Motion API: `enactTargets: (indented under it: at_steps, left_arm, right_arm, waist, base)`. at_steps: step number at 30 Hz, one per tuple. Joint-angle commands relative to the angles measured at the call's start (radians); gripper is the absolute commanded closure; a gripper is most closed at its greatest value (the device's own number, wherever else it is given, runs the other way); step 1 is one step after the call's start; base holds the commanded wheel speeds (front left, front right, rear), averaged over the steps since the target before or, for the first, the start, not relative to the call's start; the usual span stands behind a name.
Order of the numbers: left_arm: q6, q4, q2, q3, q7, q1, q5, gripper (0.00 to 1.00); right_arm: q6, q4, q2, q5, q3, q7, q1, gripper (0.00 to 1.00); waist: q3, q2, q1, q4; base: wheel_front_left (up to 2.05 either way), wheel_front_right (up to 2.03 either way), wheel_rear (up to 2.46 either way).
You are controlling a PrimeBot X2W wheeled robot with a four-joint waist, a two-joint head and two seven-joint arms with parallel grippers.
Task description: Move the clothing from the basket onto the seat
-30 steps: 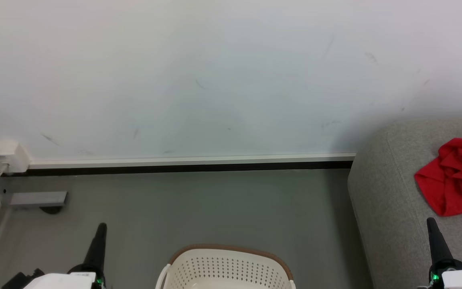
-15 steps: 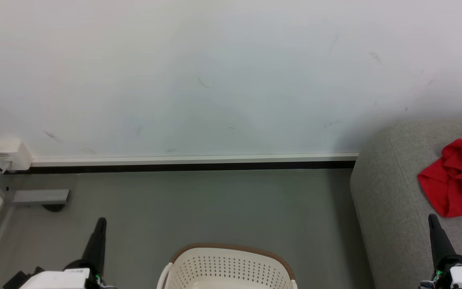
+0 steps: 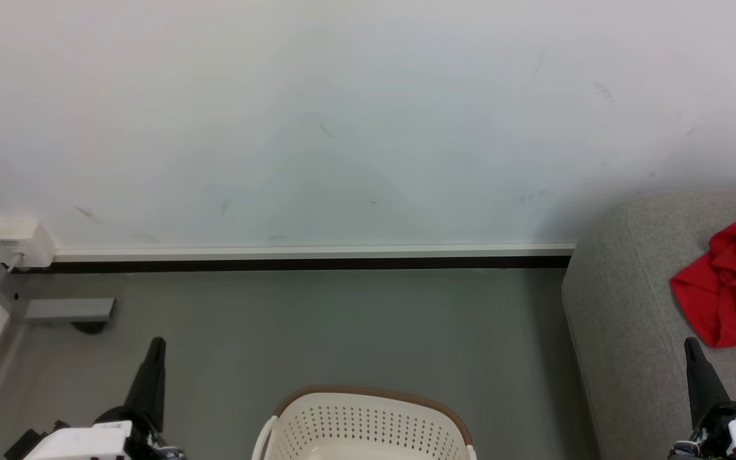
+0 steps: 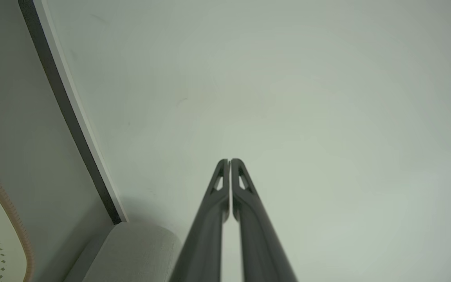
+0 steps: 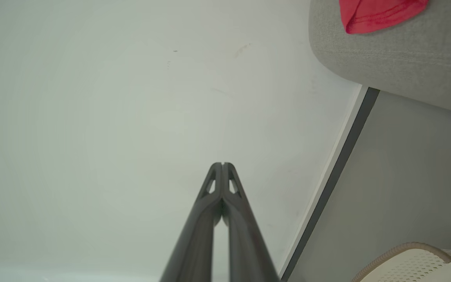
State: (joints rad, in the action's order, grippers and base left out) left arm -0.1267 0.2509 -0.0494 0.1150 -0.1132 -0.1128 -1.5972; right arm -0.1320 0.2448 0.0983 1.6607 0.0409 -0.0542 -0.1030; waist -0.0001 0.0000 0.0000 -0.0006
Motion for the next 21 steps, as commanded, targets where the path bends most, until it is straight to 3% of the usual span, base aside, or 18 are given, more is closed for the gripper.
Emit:
enactTargets:
  at_steps: [1,21]
  left_arm:
    - [-0.007,-0.002,-0.001,0.004,-0.007,-0.008,-0.022,1.0]
    - [-0.006,-0.002,-0.001,0.003,-0.007,-0.008,-0.019,1.0]
  right_arm:
    - [0.002,0.003,0.009,0.019,0.005,-0.007,-0.016,1.0]
    - [0.002,0.003,0.004,0.008,0.009,-0.009,-0.014,1.0]
  waist:
    - [0.0,0.0,0.0,0.001]
    - [0.0,0.0,0.0,0.001]
  base:
    - [0.0,0.0,0.0]
    - [0.0,0.0,0.0]
